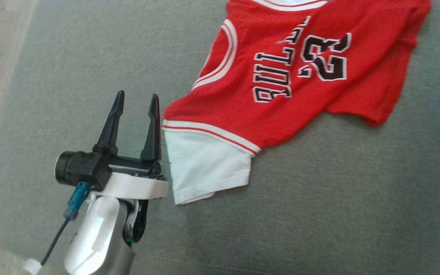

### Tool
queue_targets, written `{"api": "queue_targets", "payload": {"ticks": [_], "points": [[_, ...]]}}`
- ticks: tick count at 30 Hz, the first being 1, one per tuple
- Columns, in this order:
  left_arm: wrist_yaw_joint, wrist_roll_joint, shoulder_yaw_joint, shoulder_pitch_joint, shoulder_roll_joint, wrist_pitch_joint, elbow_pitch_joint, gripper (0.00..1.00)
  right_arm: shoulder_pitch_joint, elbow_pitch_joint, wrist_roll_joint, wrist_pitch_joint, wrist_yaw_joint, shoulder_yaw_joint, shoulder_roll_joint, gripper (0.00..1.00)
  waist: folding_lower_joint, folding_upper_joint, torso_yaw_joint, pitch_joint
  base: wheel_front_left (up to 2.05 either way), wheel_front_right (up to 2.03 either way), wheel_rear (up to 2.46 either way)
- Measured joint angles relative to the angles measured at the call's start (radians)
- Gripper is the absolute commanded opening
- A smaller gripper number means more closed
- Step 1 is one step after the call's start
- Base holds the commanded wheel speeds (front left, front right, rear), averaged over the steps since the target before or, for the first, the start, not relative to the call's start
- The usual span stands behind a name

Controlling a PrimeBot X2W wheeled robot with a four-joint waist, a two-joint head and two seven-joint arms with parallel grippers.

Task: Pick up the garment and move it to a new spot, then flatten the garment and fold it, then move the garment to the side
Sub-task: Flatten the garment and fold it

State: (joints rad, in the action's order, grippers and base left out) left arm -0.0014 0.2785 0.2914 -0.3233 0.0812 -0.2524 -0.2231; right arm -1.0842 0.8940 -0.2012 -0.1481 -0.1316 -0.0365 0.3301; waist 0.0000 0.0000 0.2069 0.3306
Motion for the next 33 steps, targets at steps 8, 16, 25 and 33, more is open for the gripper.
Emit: {"api": "queue_targets", "payload": {"ticks": [8, 16, 25, 33], "points": [[-0.008, -0.017, -0.018, 0.020, 0.001, 0.000, 0.000, 1.00, 0.165, -0.068, 0.133, -0.092, 0.000, 0.005, -0.134, 1.00, 0.0000, 0.0000, -0.092, -0.063, 0.00, 0.00, 0.00], [-0.007, -0.033, -0.035, 0.088, 0.002, 0.000, 0.001, 1.00, 0.553, -0.406, 0.264, -0.103, 0.000, 0.033, -0.260, 1.00, -0.0002, 0.0000, -0.192, -0.140, 0.00, 0.00, 0.00], [-0.006, -0.033, -0.036, 0.126, 0.003, 0.000, 0.006, 1.00, 0.907, -0.607, 0.420, -0.088, 0.000, 0.069, -0.274, 1.00, -0.0003, 0.0001, -0.234, -0.166, 0.00, 0.00, 0.00], [-0.008, -0.034, -0.033, 0.123, 0.003, 0.000, 0.006, 1.00, 0.905, -0.644, 0.386, -0.019, 0.000, 0.071, -0.280, 1.00, 0.0000, 0.0000, -0.217, -0.142, 0.00, 0.00, 0.00]]}}
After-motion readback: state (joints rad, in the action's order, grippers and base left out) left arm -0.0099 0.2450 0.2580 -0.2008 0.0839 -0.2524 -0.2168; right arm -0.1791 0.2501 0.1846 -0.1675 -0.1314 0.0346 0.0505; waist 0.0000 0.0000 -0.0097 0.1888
